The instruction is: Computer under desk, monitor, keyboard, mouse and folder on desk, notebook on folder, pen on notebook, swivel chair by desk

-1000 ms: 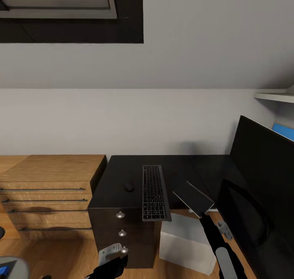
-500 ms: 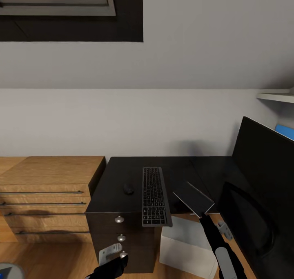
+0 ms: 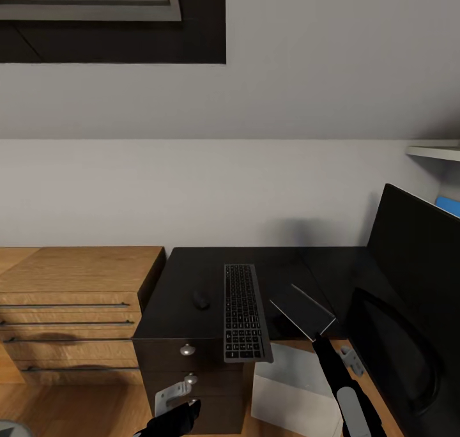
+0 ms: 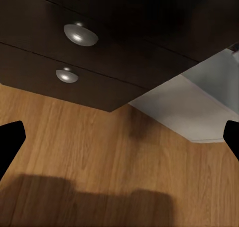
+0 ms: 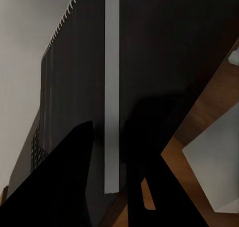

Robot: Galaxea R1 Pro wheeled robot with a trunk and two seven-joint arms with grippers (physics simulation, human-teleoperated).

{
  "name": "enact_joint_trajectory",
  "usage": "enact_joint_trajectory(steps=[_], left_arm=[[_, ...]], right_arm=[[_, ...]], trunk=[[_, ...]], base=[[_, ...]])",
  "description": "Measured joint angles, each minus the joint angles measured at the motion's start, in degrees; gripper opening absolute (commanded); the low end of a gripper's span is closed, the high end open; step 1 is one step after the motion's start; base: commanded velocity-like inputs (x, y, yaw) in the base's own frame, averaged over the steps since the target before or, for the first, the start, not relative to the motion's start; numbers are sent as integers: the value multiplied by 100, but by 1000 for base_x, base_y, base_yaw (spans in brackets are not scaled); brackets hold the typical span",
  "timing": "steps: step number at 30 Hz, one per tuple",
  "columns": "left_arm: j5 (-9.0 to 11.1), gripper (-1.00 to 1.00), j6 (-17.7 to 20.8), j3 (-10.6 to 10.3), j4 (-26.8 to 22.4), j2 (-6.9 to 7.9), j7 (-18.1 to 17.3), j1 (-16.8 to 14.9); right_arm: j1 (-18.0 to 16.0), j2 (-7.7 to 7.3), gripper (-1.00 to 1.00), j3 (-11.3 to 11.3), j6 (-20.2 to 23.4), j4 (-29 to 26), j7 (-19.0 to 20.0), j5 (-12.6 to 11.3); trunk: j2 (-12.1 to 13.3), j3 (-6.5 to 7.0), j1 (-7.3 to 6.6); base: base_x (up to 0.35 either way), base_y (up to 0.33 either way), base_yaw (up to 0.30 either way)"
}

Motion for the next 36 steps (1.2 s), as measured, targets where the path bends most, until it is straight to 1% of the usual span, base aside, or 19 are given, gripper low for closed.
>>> enact_joint_trajectory(steps=[12, 17, 36], left_arm=[[2, 100, 0, 4, 0, 0, 2, 0], [36, 100, 0, 49, 5, 0, 11, 0], [29, 100, 0, 35, 7, 0, 21, 0]], right_arm=[[-1, -9, -100, 0, 4, 0, 0, 0], [1, -9, -100, 0, 0, -2, 0, 0], [1, -9, -100, 0, 3, 1, -1, 10]], trunk=[[0, 0, 0], [0, 0, 0], [-761, -341, 417]], base=[[0, 0, 0], [0, 0, 0], [0, 0, 0]])
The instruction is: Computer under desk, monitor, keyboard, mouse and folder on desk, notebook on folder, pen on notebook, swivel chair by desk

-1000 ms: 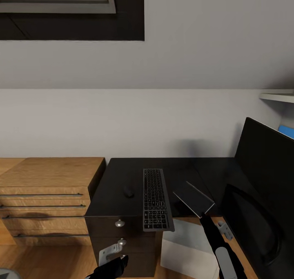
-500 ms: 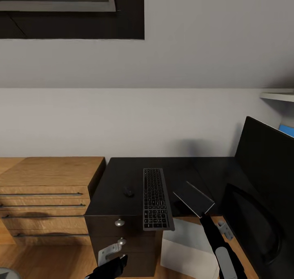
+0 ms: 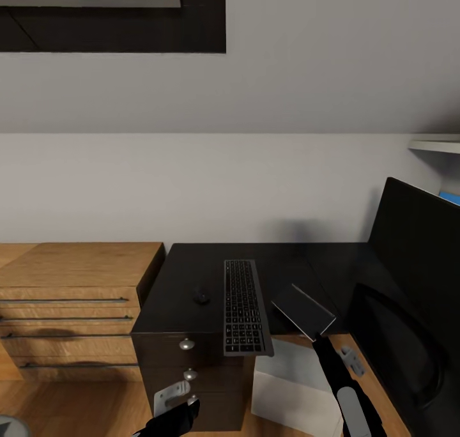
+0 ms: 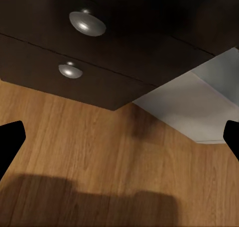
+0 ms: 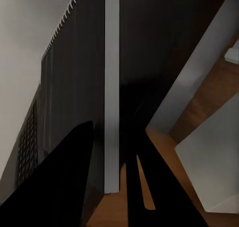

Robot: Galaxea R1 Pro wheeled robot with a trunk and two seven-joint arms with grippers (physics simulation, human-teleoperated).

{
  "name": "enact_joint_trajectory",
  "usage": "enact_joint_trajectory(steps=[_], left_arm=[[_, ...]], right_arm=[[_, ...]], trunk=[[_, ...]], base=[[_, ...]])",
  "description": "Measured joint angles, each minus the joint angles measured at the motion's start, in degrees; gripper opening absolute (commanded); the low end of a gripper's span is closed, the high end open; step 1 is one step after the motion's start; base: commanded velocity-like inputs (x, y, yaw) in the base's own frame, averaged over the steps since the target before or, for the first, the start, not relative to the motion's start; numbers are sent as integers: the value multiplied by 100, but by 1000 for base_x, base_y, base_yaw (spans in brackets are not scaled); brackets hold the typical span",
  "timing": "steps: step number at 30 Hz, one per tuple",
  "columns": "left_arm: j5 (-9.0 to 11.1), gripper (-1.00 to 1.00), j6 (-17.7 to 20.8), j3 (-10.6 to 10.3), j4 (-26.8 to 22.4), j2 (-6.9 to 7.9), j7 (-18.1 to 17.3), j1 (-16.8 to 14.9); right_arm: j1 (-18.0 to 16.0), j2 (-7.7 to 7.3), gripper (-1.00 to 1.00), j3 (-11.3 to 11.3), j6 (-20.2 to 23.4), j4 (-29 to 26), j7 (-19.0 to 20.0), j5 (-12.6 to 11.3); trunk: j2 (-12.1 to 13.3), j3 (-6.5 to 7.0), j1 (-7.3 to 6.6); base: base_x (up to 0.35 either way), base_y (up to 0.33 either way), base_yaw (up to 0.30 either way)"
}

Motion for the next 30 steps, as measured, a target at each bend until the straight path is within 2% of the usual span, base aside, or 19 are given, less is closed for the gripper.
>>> enact_joint_trajectory(steps=[4, 30], left_arm=[[-1, 100, 0, 0, 0, 0, 0, 0], [-3, 100, 0, -8, 2, 0, -8, 0]], right_arm=[[-3, 0, -100, 0, -3, 0, -3, 0], [-2, 0, -100, -6, -10, -10, -14, -17]], trunk=[[-161, -72, 88], [-162, -72, 89]], base=[[0, 0, 0], [0, 0, 0]])
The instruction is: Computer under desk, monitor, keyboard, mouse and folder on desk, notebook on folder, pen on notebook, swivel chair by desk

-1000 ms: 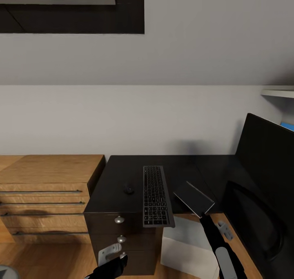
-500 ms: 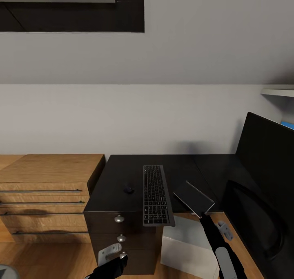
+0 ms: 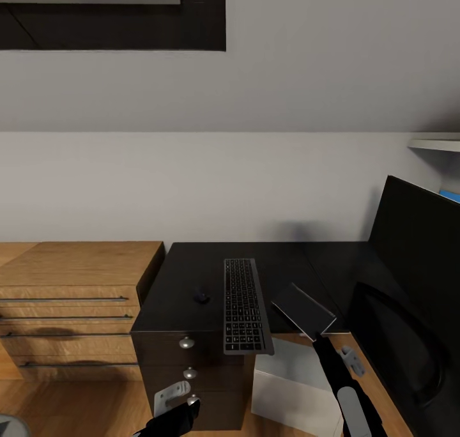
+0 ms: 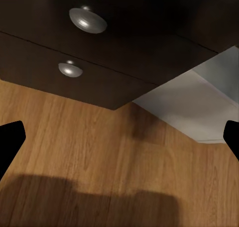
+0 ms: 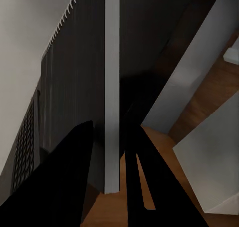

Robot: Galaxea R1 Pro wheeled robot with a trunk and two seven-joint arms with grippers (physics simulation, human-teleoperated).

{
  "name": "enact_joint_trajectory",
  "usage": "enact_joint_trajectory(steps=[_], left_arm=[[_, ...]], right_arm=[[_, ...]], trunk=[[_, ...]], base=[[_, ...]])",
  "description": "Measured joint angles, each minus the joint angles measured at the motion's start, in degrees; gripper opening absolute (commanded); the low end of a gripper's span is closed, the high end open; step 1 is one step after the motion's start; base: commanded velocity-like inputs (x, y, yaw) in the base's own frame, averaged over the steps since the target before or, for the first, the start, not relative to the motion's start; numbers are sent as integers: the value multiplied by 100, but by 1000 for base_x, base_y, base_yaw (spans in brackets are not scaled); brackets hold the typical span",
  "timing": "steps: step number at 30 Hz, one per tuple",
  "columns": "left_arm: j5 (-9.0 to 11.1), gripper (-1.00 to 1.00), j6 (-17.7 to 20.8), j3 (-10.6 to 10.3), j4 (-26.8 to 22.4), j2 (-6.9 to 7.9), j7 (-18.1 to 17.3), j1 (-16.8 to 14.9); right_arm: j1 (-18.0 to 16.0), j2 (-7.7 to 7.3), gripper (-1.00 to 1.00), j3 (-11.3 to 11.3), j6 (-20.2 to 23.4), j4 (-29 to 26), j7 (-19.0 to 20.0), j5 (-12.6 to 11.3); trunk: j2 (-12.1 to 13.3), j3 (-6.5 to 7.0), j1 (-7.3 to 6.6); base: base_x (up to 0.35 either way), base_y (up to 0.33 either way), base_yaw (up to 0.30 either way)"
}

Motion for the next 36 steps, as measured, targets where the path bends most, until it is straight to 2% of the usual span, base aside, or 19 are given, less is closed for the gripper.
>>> enact_joint_trajectory(steps=[8, 26, 27, 28, 36], left_arm=[[1, 100, 0, -2, 1, 0, -1, 0], [2, 100, 0, -10, 1, 0, -1, 0], [2, 100, 0, -10, 1, 0, -1, 0], [1, 100, 0, -10, 0, 0, -1, 0], [-2, 100, 0, -8, 0, 0, -3, 0]], right_arm=[[-3, 2, -100, 19, -1, -36, -337, -40], [-1, -1, -100, 7, -4, -54, -347, -44], [-1, 0, 100, 4, -4, -54, -346, -46], [0, -2, 100, 1, 0, -42, -490, -20], [-1, -8, 100, 0, 3, -43, -494, -22]], trunk=[[-1, 1, 0], [-1, 1, 0], [-1, 1, 0], [0, 0, 0], [0, 0, 0]], base=[[0, 0, 0], [0, 0, 0], [0, 0, 0], [0, 0, 0], [0, 0, 0]])
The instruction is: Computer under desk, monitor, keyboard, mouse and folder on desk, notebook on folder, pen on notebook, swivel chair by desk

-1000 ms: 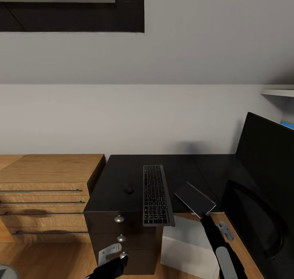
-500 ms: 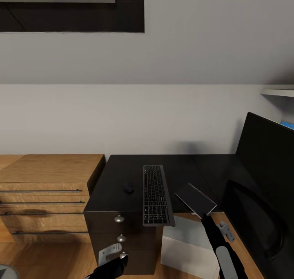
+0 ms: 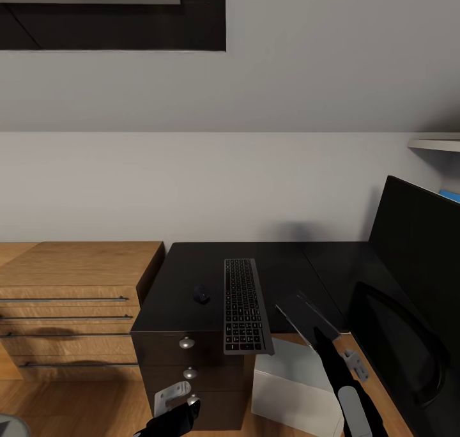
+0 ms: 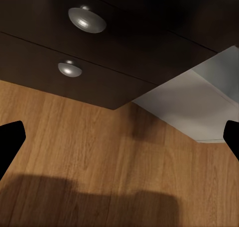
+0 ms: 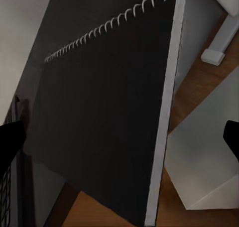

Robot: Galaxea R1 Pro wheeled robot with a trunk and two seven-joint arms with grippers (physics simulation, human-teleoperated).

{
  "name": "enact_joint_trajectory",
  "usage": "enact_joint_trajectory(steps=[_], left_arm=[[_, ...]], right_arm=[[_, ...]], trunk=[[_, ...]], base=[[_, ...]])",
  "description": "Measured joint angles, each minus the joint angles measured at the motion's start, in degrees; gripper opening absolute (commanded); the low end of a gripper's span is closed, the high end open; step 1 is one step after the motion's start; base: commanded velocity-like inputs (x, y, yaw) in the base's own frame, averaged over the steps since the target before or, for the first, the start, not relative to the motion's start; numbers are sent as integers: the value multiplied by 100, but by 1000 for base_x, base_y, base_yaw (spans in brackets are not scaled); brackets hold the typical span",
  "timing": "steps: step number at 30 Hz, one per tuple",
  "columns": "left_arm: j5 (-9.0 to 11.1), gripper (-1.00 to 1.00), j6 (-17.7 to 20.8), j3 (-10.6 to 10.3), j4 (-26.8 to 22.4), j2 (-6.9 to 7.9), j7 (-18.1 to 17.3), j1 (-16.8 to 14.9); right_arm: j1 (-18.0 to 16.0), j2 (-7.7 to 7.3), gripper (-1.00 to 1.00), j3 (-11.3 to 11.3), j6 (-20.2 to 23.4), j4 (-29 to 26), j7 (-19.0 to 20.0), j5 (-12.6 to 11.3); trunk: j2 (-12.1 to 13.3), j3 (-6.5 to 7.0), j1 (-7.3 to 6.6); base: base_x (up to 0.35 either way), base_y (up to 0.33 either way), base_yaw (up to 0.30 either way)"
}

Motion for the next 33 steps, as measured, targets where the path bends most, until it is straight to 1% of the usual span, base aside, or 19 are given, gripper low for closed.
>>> enact_joint_trajectory(steps=[7, 10, 21, 33], left_arm=[[0, 100, 0, -3, 0, 0, -6, 0], [0, 100, 0, -3, 0, 0, -7, 0], [2, 100, 0, -4, 0, 0, -7, 0], [2, 100, 0, -3, 0, 0, -7, 0]], right_arm=[[1, -7, 100, 3, 0, 1, 0, -1], [2, -9, 100, 1, 0, 1, 2, -1], [3, -10, 100, 3, 0, 3, 8, -1], [2, -4, 100, 5, 0, 14, 9, -1]], trunk=[[0, 0, 0], [0, 0, 2], [0, 0, 3], [0, 0, 3]], base=[[-1, 0, 0], [-139, 0, 0], [-267, 0, 0], [-195, 0, 0]])
